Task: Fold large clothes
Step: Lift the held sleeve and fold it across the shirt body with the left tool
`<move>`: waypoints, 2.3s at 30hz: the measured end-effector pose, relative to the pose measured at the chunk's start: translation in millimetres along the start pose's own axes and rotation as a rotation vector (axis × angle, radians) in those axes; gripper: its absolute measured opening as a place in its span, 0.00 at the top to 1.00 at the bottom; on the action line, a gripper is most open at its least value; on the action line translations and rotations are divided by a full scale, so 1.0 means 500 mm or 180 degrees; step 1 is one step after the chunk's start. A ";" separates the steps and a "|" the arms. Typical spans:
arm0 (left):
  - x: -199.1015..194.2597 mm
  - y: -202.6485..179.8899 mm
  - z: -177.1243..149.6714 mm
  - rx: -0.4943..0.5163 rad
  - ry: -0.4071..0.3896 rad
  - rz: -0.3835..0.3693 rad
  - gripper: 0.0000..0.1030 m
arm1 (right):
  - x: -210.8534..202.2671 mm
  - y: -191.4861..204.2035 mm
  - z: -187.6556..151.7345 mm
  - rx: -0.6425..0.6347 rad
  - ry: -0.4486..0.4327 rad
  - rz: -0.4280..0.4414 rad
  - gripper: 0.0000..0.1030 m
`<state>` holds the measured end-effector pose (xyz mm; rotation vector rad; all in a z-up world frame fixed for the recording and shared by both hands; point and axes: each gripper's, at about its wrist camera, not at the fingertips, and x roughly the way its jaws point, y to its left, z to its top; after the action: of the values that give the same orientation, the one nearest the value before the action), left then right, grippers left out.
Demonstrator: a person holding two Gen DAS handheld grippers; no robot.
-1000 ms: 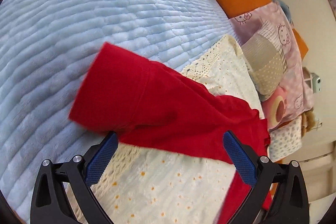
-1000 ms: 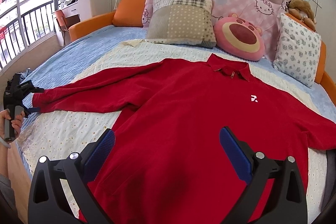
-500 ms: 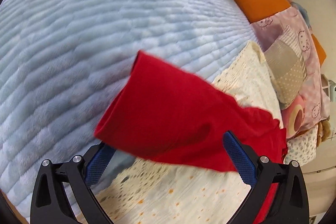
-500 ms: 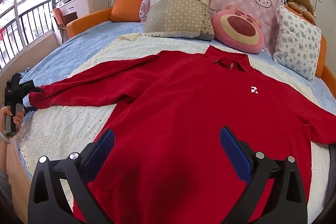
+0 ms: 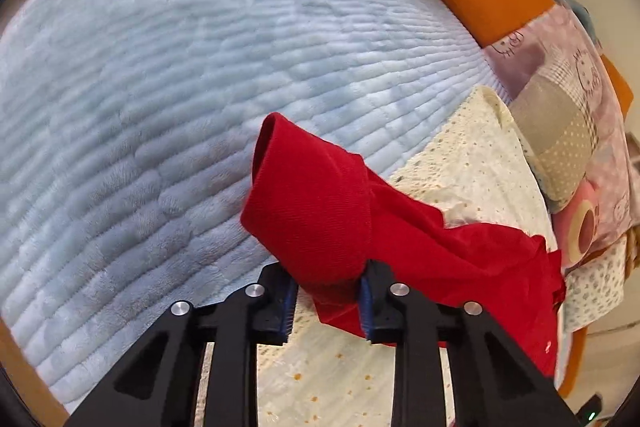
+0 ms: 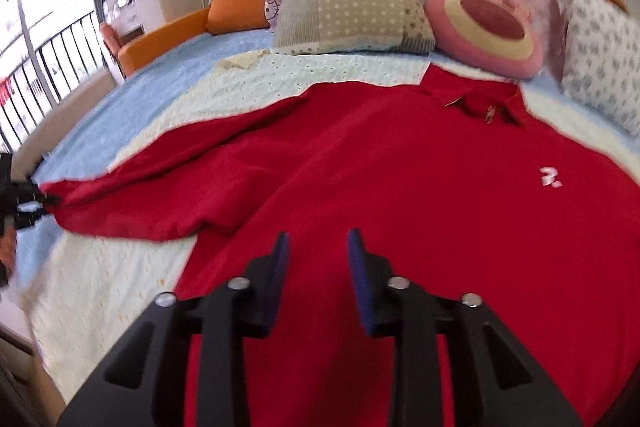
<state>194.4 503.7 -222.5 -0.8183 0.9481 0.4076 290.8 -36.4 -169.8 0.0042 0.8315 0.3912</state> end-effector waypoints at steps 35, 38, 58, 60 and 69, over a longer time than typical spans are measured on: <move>-0.312 -1.165 -0.353 0.2481 -0.0962 -0.0385 0.76 | 0.178 0.177 -0.103 -0.0859 0.0209 -0.0699 0.90; -0.253 -1.268 -0.457 0.2540 -0.0809 -0.0516 0.76 | 0.180 0.175 -0.104 -0.0856 0.0205 -0.0685 0.90; 0.237 -1.388 -1.042 0.3536 -0.0175 -0.0202 0.76 | 0.191 0.134 -0.086 -0.0654 0.0210 -0.0417 0.90; 0.247 -1.389 -1.071 0.3617 -0.0259 -0.0181 0.75 | 0.189 0.138 -0.090 -0.0656 0.0207 -0.0419 0.90; 0.298 -1.359 -1.246 0.4864 -0.0829 0.0152 0.29 | 0.186 0.152 -0.096 -0.0715 0.0198 -0.0488 0.90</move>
<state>361.7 -414.5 -253.4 0.6383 0.7525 -0.2230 287.2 58.6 -257.3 -0.2799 0.8395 0.3395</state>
